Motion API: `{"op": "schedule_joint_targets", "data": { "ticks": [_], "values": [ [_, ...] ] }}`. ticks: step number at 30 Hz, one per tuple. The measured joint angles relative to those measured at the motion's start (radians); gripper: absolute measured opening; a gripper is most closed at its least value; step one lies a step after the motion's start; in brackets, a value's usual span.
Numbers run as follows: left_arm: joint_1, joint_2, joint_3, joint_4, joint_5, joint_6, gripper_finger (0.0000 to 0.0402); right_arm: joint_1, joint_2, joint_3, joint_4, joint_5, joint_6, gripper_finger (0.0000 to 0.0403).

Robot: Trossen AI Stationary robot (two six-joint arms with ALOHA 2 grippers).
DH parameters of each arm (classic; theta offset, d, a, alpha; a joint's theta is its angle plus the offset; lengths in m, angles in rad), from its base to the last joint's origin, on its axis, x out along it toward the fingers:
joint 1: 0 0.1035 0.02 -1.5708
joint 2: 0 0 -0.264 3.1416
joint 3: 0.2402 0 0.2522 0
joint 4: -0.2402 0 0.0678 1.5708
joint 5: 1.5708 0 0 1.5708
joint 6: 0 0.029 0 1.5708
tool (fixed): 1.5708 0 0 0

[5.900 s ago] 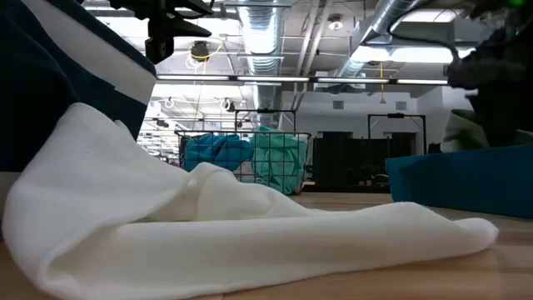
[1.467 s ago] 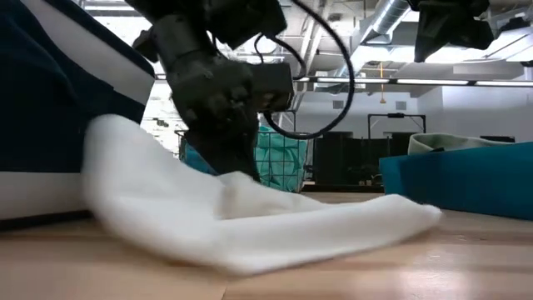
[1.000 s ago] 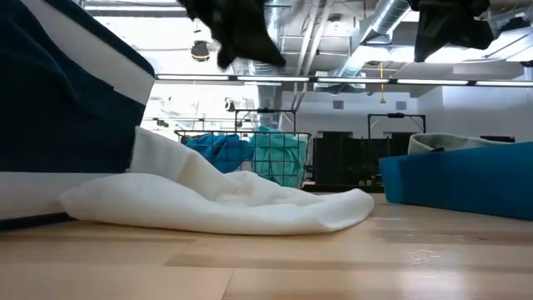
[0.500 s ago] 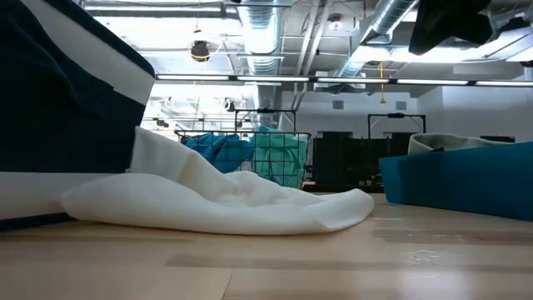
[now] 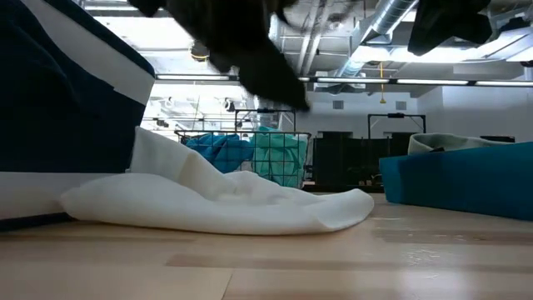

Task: Pick & Place Cloths
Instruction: Put the white shorts into the gold wire basket

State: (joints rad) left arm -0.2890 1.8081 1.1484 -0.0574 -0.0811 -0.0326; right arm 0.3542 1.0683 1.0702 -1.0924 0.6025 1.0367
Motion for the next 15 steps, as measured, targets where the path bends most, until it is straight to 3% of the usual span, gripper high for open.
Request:
{"op": "schedule_joint_targets", "data": {
  "ticks": [15],
  "values": [
    [0.002,0.215,0.006,-0.017,0.002,-0.136,0.0274,0.0,0.0,0.0,-0.001,-0.003,0.0,0.0082]
  ]
}}
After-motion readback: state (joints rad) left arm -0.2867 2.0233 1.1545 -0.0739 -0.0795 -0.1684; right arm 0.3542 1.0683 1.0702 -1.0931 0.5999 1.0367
